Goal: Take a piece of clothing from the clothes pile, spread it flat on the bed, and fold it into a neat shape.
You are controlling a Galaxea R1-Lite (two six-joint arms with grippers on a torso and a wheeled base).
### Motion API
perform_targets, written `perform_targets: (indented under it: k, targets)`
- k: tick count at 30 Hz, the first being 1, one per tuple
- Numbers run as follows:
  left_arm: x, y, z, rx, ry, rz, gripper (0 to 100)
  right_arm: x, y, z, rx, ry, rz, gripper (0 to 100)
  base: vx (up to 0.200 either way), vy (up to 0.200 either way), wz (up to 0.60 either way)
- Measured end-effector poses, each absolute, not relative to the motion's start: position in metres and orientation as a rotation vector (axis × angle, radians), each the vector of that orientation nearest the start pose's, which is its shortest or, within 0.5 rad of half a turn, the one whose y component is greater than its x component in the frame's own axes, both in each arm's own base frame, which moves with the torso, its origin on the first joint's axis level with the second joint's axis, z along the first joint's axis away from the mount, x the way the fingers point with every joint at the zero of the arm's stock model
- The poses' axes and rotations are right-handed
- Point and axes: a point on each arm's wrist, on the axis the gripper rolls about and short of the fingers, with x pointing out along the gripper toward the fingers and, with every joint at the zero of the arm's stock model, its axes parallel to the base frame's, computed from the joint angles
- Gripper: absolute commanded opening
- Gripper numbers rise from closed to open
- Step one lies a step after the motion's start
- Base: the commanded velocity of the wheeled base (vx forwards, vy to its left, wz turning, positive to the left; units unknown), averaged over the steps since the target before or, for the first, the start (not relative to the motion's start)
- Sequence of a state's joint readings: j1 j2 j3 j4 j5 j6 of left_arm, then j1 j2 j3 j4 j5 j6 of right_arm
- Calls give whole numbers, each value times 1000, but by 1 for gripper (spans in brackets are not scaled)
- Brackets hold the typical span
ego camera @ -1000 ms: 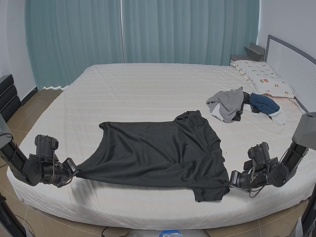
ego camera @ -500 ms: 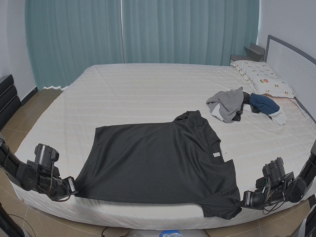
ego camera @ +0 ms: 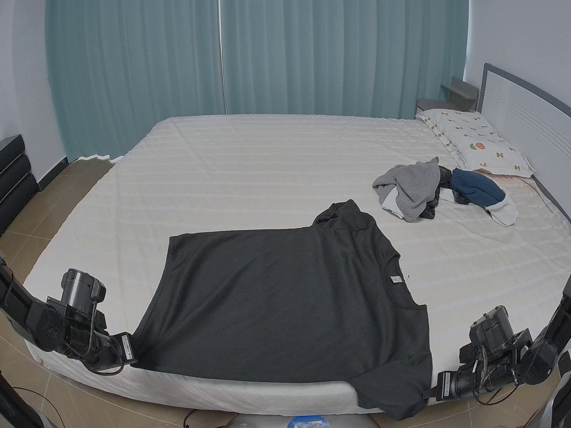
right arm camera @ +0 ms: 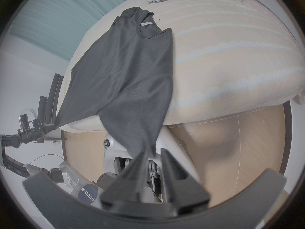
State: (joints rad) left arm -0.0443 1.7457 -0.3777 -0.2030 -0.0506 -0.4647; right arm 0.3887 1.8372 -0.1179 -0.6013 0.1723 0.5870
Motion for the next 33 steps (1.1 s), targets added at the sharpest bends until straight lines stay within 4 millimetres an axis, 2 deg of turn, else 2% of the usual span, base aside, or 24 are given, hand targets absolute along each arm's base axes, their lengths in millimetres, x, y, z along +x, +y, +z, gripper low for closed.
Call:
perform_targets:
  k: [11, 24, 33]
  targets:
    - [196, -10, 47, -423, 1164, 183, 100, 160, 68, 16, 407, 1211, 150, 100, 0, 0, 0]
    - [198, -11, 63, -460, 1089, 130, 100, 165, 67, 19, 460, 1171, 137, 100, 0, 0, 0]
    - [198, -11, 64, -472, 1087, 116, 100, 168, 69, 19, 484, 1147, 140, 100, 0, 200, 0]
